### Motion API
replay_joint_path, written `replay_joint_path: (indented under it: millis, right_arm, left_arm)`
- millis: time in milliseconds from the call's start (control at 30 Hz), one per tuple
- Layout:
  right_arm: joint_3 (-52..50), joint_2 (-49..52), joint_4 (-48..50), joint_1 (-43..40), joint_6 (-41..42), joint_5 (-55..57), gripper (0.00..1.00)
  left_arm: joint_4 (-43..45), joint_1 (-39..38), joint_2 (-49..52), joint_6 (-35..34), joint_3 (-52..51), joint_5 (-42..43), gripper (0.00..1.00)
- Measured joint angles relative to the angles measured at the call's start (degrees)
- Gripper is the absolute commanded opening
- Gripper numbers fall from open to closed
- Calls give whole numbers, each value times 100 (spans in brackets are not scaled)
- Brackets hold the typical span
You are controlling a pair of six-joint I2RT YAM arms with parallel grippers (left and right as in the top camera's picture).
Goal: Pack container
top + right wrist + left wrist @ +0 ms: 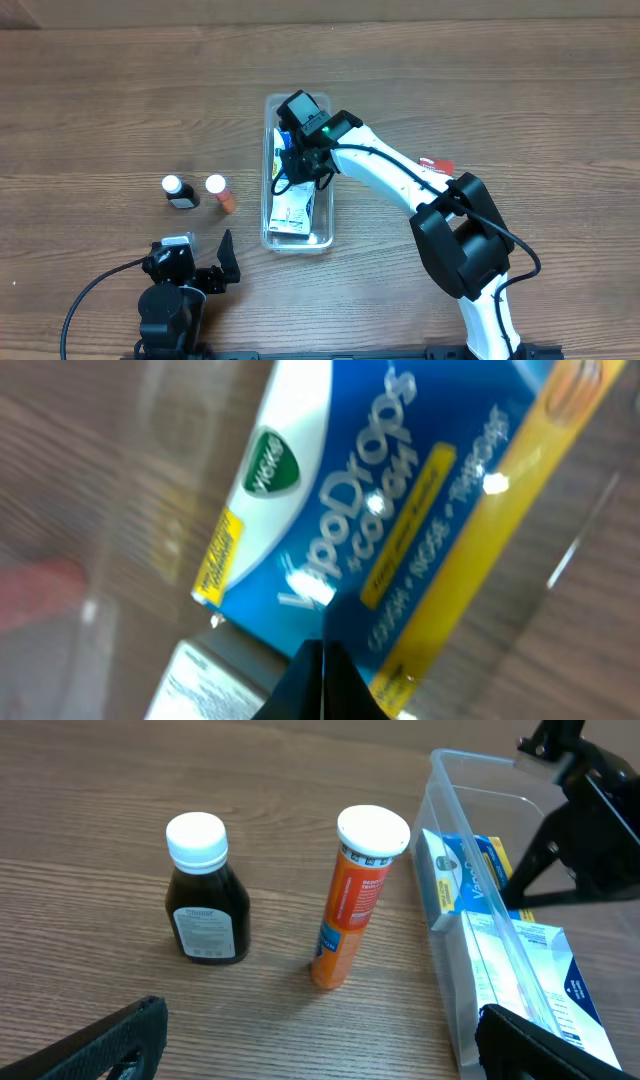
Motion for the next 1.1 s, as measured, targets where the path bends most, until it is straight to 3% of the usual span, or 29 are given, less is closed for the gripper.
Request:
replay_joint_path:
  millis: [300, 567, 600, 633, 667, 733, 767, 900, 1100]
  right_arm:
    - [50, 74, 400, 0, -125, 262, 4]
    - [1410, 22, -1220, 0, -319, 437, 4]
    - [1665, -20, -1499, -2, -308, 498, 11]
    - [1891, -92, -1738, -7, -264, 601, 24]
    - [2107, -177, -2006, -17, -190, 704, 47]
    - [2391, -378, -2391, -98, 33, 861, 57]
    - [2494, -529, -2566, -205, 155, 914, 70]
    - [2662, -1027, -3123, -1001, 586, 1043, 99]
    - [2601, -1176, -4011, -2719, 826, 1023, 100]
  left_arm:
    - [0, 0, 0, 2, 0, 0, 100]
    - [0, 0, 0, 2, 0, 0, 100]
    - [0, 0, 0, 2, 0, 0, 100]
    - [0, 0, 0, 0, 0, 0, 100]
    - [0, 0, 0, 0, 0, 0, 100]
    - [0, 0, 0, 0, 0, 0, 100]
    - [0, 0, 0, 2, 0, 0, 100]
    - [0, 0, 0, 2, 0, 0, 100]
    - [0, 0, 0, 2, 0, 0, 100]
